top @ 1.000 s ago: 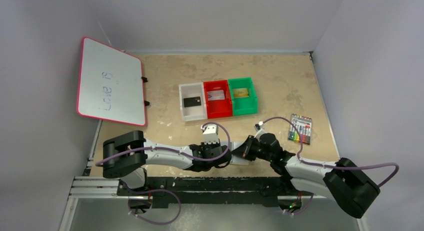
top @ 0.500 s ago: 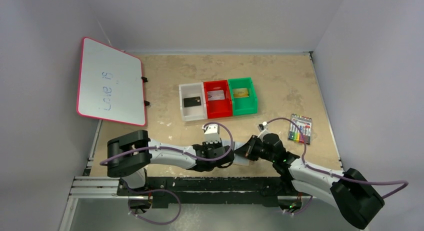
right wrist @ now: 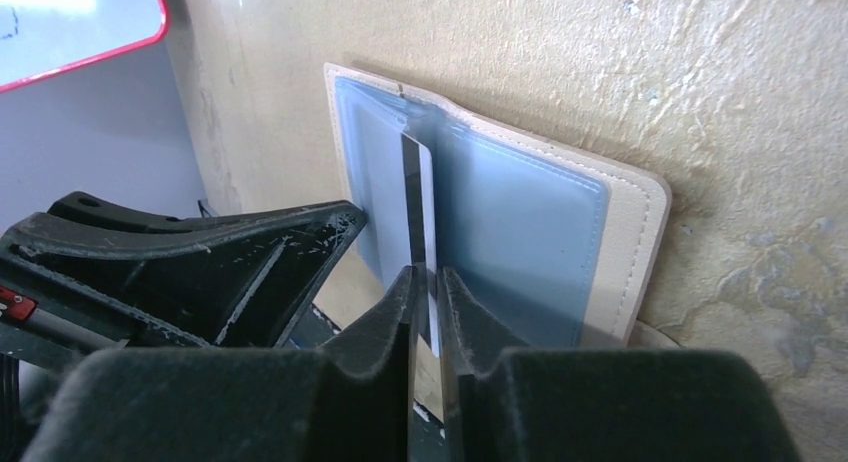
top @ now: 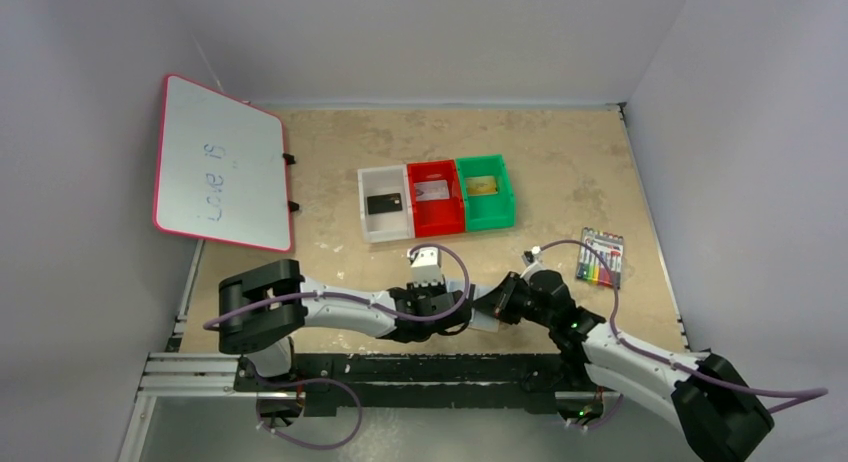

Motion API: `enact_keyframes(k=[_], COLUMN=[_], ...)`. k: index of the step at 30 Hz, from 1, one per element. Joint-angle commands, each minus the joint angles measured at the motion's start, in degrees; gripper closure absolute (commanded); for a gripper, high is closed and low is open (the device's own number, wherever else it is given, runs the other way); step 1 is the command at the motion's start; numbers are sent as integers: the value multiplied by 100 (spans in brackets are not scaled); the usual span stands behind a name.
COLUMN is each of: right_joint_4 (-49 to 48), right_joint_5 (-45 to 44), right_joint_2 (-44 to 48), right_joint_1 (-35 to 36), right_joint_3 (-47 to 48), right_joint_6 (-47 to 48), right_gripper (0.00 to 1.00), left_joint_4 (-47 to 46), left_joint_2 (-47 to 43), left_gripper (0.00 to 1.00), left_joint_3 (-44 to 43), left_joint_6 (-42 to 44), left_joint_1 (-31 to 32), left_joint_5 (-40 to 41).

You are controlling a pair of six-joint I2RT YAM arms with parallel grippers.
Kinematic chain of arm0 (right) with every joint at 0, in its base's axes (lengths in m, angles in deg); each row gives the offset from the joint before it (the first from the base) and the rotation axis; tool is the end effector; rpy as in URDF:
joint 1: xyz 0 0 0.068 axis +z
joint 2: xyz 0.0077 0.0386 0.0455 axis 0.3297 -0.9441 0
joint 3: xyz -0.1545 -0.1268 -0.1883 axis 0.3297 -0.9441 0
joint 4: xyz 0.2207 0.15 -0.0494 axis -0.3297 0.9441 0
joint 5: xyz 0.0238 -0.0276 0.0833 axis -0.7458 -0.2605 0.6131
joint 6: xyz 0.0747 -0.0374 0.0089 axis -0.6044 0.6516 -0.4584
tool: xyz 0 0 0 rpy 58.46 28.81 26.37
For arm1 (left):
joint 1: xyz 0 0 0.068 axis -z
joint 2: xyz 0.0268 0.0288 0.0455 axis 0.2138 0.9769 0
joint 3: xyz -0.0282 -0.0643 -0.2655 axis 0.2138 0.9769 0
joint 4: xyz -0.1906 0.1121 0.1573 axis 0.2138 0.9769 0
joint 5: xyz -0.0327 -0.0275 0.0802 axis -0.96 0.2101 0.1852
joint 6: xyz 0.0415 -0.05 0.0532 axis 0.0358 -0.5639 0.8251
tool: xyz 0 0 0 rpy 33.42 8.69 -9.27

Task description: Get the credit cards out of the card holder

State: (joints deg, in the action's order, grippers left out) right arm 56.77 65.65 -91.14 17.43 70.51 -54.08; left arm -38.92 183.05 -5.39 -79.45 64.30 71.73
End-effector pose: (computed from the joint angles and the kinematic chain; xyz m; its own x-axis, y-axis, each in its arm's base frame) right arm 0.1452 0.1259 0.1055 -0.8024 0.5100 -0.3099 0.0009 0.5204 0.8539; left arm 0.1213 -0.3115 0.1163 -0.7121 -0.2704 -0.6479 -0.0253 0.9321 -0.3612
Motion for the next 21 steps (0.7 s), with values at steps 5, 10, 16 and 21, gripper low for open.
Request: enact_keyframes(k=[5, 10, 16, 21], right_joint_4=[-1194, -1945, -1997, -888], right_joint_5=[43, 15, -139, -423], right_joint_2=[-628, -1294, -1400, -724], right_joint_1=[-21, -21, -19, -19], right_joint_3=[-13, -124, -172, -67], right_joint_6=[-206, -428, -493, -292], right_gripper=[76, 77, 91, 93], left_joint_4=[651, 682, 778, 860], left_joint_2=[403, 412, 383, 382], left_gripper=[100, 100, 100, 100], left_joint_3=[-11, -39, -44, -57], left_joint_6=[227, 219, 172, 99], left_joint_1=[16, 35, 40, 44], left_joint_5=[-280, -273, -212, -162])
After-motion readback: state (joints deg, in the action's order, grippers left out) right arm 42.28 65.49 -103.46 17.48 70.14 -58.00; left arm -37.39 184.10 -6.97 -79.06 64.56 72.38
